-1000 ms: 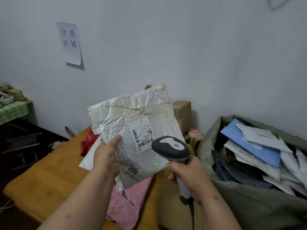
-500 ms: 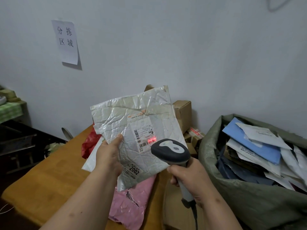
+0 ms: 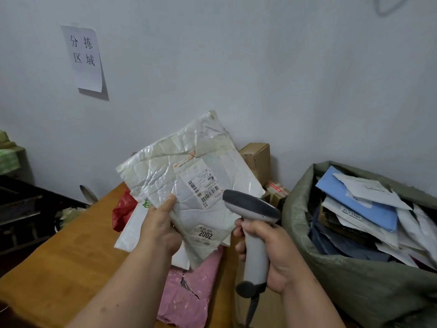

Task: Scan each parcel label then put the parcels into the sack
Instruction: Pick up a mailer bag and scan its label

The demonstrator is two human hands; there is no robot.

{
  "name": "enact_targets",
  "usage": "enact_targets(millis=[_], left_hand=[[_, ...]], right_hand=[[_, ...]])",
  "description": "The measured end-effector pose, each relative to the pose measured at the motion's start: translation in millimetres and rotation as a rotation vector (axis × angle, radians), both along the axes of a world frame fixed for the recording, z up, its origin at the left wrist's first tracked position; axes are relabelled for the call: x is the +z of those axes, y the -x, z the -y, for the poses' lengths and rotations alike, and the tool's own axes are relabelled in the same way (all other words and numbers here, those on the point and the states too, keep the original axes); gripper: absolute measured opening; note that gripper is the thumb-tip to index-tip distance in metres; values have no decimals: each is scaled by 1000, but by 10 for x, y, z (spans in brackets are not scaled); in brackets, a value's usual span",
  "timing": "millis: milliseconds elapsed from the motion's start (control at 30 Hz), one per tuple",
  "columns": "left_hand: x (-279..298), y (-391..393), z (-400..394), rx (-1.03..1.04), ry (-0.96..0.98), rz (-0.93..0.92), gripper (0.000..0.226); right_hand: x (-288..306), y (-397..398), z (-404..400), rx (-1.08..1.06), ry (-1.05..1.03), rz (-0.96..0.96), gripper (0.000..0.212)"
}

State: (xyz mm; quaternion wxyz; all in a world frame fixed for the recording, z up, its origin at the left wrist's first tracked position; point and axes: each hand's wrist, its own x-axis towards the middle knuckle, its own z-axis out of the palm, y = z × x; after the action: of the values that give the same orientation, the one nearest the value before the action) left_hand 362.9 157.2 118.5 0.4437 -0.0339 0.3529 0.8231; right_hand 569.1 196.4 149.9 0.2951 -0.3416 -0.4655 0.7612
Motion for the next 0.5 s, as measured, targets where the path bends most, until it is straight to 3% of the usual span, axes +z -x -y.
enact_targets(millis=[100,500], left_hand=[[-10,-24,1,-7,7,28,42],[-22,-31,-35,-53,-123,92,48]], right_hand=[[67,66,4,31,115,-54,38],[70,172,-47,63,283,-79,28]])
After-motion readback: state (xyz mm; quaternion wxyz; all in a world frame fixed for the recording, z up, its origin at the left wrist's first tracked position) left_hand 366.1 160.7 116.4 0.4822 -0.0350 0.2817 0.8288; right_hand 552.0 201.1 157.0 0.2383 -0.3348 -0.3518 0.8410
